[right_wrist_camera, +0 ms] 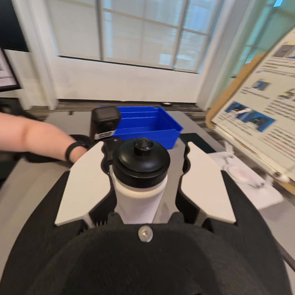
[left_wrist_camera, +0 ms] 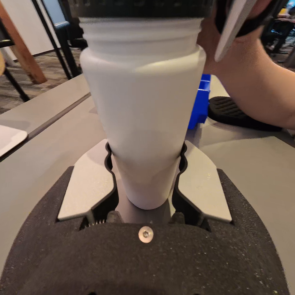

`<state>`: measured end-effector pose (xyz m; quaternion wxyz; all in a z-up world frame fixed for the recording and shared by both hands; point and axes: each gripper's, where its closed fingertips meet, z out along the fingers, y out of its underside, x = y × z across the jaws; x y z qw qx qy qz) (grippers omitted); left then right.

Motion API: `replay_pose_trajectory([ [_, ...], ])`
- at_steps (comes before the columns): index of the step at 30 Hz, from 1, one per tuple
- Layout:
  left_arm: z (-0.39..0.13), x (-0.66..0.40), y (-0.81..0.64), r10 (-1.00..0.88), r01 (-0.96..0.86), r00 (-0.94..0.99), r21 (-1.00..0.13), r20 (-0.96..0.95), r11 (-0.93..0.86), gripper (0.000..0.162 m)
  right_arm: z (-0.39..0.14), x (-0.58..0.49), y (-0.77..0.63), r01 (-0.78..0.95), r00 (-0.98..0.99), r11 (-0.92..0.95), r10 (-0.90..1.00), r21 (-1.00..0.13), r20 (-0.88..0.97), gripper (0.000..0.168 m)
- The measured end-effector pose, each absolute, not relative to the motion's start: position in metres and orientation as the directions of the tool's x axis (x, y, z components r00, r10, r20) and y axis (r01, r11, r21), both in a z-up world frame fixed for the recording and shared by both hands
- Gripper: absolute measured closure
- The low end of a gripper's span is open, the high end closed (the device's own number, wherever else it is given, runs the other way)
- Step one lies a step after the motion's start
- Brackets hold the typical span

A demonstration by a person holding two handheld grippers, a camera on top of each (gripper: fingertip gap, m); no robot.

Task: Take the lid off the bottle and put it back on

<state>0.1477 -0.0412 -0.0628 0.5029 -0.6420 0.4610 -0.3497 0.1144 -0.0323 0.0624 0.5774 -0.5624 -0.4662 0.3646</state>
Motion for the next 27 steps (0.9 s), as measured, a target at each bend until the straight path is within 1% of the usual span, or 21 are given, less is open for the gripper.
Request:
replay_pose_trajectory([
  [1,-0.062,0.145,-0.036,-0.935,-0.228,0.355,-0.97,-0.005,-0.081,0.079,0.061,0.113,-0.026,0.107,0.365,0.085,0.924,-0.991,0.119,0.076],
  [3,-0.062,0.141,-0.03,-0.921,-0.215,0.39,-0.971,0.011,-0.103,0.079,0.054,0.109,-0.022,0.109,0.435,0.029,0.897,-0.994,0.074,0.077],
  [4,-0.062,0.139,-0.028,-0.914,-0.214,0.405,-0.971,0.01,-0.105,0.079,0.049,0.107,-0.02,0.126,0.457,0.005,0.887,-0.992,0.063,0.082],
  [5,-0.062,0.139,-0.027,-0.912,-0.216,0.411,-0.971,0.003,-0.1,0.079,0.046,0.105,-0.021,0.137,0.462,0.006,0.884,-0.991,0.069,0.092],
  [8,-0.062,0.138,-0.028,-0.914,-0.236,0.406,-0.968,-0.019,-0.084,0.079,0.046,0.103,-0.026,0.173,0.417,0.034,0.903,-0.984,0.104,0.092],
  [11,-0.063,0.14,-0.032,-0.928,-0.263,0.369,-0.963,-0.046,-0.057,0.079,0.044,0.106,-0.035,0.204,0.279,0.026,0.957,-0.979,0.084,0.092],
  [13,-0.063,0.145,-0.041,-0.95,-0.273,0.308,-0.961,-0.044,-0.044,0.079,0.044,0.11,-0.047,0.194,0.132,0.055,0.988,-0.979,0.082,0.092],
  [15,-0.064,0.152,-0.056,-0.975,-0.274,0.216,-0.962,-0.051,-0.011,0.079,0.045,0.118,-0.064,0.147,-0.042,0.102,0.994,-0.984,0.097,0.093],
  [17,-0.064,0.16,-0.074,-0.993,-0.266,0.111,-0.964,-0.04,0.009,0.079,0.046,0.124,-0.082,0.081,-0.189,0.093,0.979,-0.992,0.076,0.092],
  [19,-0.063,0.164,-0.084,-0.997,-0.26,0.059,-0.965,-0.04,0.023,0.079,0.047,0.126,-0.089,0.059,-0.25,0.068,0.967,-0.996,0.051,0.093],
  [21,-0.063,0.164,-0.085,-0.998,-0.263,0.056,-0.964,-0.043,0.027,0.079,0.047,0.125,-0.088,0.057,-0.232,0.093,0.97,-0.994,0.077,0.092],
  [23,-0.063,0.162,-0.076,-0.993,-0.26,0.111,-0.966,-0.026,-0.003,0.079,0.049,0.122,-0.076,0.07,-0.139,0.116,0.985,-0.991,0.105,0.092],
  [25,-0.064,0.159,-0.062,-0.98,-0.265,0.197,-0.964,-0.035,-0.019,0.079,0.054,0.119,-0.063,0.07,-0.021,0.106,0.994,-0.992,0.105,0.078],
  [27,-0.063,0.154,-0.051,-0.963,-0.264,0.266,-0.964,-0.035,-0.037,0.079,0.06,0.116,-0.048,0.082,0.118,0.104,0.986,-0.991,0.114,0.077],
])
